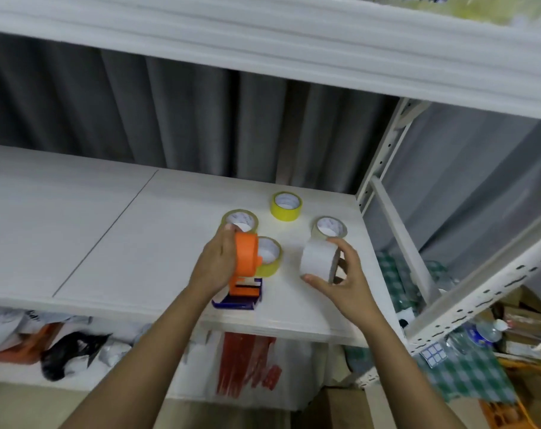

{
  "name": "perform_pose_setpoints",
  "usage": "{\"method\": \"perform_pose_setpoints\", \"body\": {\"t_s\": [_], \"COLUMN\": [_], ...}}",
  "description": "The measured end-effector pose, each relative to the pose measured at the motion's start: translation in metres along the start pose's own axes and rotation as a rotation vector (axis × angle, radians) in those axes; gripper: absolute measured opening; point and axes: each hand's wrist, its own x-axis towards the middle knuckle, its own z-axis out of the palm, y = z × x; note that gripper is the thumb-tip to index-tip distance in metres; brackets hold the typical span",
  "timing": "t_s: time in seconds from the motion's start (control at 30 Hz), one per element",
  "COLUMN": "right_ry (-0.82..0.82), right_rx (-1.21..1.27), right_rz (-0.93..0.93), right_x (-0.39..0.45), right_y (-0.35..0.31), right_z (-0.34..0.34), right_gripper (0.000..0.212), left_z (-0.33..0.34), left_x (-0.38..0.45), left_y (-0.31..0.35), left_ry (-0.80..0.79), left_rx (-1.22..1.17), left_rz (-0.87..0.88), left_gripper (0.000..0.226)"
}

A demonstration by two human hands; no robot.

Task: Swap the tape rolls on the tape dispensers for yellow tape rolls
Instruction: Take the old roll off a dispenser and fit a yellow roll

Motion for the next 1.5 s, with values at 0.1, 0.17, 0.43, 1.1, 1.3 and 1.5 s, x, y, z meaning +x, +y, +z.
{"method": "perform_pose_setpoints", "body": {"t_s": [0.1, 0.17, 0.43, 1.1, 1.3, 1.5], "right_ry": [-0.125, -0.212, -0.318, -0.087, -0.103, -0.150], "right_rx": [-0.470, -0.694, -1.058, 0.262, 0.255, 0.293], "right_rz": [0.109, 0.214, 0.105, 0.327, 0.235, 0.203], "right_x": [0.021, 0.034, 0.071, 0.057, 0.050, 0.039], "right_y": [0.027, 0.042, 0.044, -0.005, -0.016, -0.021], "right_z": [-0.019, -0.017, 0.040, 0.064, 0.065, 0.068], "right_gripper": [0.084, 0.089, 0.091, 0.039, 0.034, 0.033], "left_z": [-0.014, -0.016, -0.024, -0.013, 0.000, 0.007], "left_x": [0.005, 0.004, -0.006, -0.004, -0.003, -0.009], "left_y": [0.008, 0.009, -0.006, 0.005, 0.014, 0.023], "left_ry": [0.018, 0.020, 0.107, -0.073, -0.077, -0.075], "left_rx": [0.004, 0.044, 0.085, -0.066, -0.050, -0.087], "left_rz": [0.059, 0.108, 0.126, 0.176, 0.166, 0.174], "left_gripper": [0.037, 0.041, 0.040, 0.026, 0.038, 0.038]}}
